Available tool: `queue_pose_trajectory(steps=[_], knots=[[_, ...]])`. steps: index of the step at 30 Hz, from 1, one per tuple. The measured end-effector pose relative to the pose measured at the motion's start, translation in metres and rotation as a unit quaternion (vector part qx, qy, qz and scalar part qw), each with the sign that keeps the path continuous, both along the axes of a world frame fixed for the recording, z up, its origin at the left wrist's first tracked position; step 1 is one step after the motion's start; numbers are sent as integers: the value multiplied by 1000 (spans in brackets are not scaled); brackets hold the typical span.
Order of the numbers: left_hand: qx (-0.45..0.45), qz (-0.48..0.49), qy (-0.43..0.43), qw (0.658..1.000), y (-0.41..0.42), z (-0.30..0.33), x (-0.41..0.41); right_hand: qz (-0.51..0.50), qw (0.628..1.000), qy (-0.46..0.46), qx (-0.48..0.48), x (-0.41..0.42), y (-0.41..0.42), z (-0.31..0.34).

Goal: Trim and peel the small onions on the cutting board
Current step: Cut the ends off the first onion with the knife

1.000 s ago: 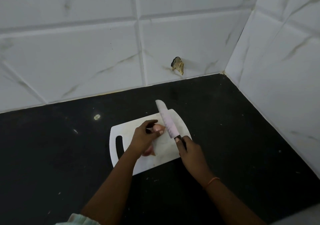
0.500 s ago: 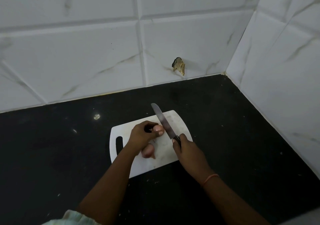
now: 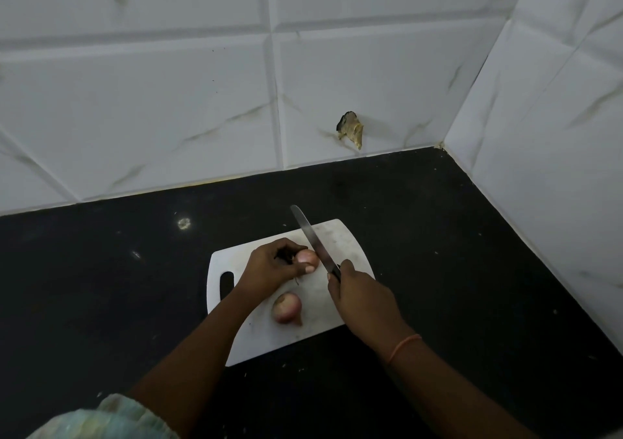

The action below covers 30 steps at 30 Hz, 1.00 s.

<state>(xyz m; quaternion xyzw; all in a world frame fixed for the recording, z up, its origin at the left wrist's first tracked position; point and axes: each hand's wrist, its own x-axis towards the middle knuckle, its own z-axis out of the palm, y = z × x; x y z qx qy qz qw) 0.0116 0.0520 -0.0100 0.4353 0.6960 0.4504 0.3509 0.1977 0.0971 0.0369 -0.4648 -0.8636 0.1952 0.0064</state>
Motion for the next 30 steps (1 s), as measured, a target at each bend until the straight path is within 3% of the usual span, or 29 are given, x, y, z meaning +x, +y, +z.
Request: queue_pose_trajectory(steps=[30], knots=[[40, -16, 49, 998, 4, -14, -3, -17, 999, 34, -16, -9, -1, -9]])
